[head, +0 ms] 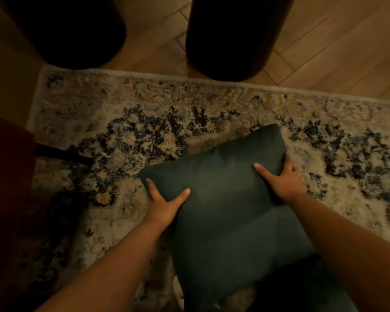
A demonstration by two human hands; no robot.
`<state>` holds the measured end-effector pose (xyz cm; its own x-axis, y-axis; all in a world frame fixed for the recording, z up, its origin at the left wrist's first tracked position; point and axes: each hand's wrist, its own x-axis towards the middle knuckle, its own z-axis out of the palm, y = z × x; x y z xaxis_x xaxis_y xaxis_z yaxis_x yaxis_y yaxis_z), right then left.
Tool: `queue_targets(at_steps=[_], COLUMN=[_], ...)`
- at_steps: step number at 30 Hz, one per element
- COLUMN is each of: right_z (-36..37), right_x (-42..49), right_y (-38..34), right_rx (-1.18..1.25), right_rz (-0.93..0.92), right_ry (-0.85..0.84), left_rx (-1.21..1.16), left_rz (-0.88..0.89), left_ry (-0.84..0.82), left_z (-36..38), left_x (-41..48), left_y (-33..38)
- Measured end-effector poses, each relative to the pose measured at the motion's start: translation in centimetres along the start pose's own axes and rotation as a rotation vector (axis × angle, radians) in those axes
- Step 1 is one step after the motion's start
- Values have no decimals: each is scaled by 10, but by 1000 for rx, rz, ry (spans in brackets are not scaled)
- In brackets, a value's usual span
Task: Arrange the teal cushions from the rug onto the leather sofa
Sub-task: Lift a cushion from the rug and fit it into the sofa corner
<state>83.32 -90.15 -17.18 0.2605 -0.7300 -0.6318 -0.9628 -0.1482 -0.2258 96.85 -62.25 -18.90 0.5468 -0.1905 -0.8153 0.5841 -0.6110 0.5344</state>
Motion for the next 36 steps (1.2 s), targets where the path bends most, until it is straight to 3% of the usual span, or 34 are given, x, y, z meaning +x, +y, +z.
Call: queue_targets(at_steps=[4,17,27,36], right_z=[-13,-60,-125,-191], right_x=[5,-99,-213,-336], right_y=[0,-66,-152,-213], right_rx=[284,406,562,593], right_rz=[73,-43,-153,-274], right_ry=[6,102,140,302], left_rx=[-170,-199,198,165], left_rz=[-52,65,116,73], left_ry=[79,258,617,685], left_z=[4,-72,-169,-257], left_x=[1,-109,-256,-392], left_y=[0,57,165,207])
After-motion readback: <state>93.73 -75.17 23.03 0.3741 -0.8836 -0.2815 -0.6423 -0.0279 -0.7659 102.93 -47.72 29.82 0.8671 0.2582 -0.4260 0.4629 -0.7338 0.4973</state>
